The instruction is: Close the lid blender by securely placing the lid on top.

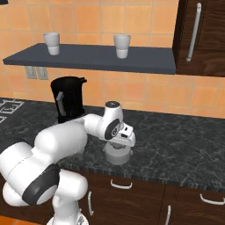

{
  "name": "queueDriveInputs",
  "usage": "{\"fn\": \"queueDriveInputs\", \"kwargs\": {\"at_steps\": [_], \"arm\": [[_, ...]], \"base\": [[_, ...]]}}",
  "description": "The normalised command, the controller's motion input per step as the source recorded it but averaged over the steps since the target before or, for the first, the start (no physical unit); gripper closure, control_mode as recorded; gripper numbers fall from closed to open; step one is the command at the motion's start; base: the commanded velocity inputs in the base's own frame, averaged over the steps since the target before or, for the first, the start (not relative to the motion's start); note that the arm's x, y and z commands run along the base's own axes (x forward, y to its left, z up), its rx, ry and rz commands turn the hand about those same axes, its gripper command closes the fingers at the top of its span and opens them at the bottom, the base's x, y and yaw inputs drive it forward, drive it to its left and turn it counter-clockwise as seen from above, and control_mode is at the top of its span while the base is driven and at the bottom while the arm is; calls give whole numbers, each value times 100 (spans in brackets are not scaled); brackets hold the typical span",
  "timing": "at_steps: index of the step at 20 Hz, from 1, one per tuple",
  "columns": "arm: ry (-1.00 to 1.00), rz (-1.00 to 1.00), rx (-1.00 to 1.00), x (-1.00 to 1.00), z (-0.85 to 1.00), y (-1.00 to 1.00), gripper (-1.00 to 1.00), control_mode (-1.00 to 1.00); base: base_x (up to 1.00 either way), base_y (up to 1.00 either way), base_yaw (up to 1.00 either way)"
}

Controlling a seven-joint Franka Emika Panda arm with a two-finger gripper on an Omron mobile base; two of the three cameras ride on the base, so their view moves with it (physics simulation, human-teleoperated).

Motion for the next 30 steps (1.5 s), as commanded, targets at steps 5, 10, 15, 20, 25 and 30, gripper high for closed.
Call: {"fn": "queueDriveInputs", "kwargs": {"at_steps": [5, 10, 15, 20, 25, 30], "arm": [[-5, 0, 0, -13, 100, 0, 100, -100], [-16, 0, 0, -43, 100, 0, 100, -100], [-11, 2, 0, -24, 100, 6, 100, -100], [-9, 0, 0, 0, 100, 25, 100, -100], [-14, 0, 0, 0, 100, 19, 100, -100], [-20, 0, 0, 0, 100, 31, 100, -100]], "base": [[0, 0, 0], [0, 0, 0], [0, 0, 0], [0, 0, 0], [0, 0, 0], [0, 0, 0]]}}
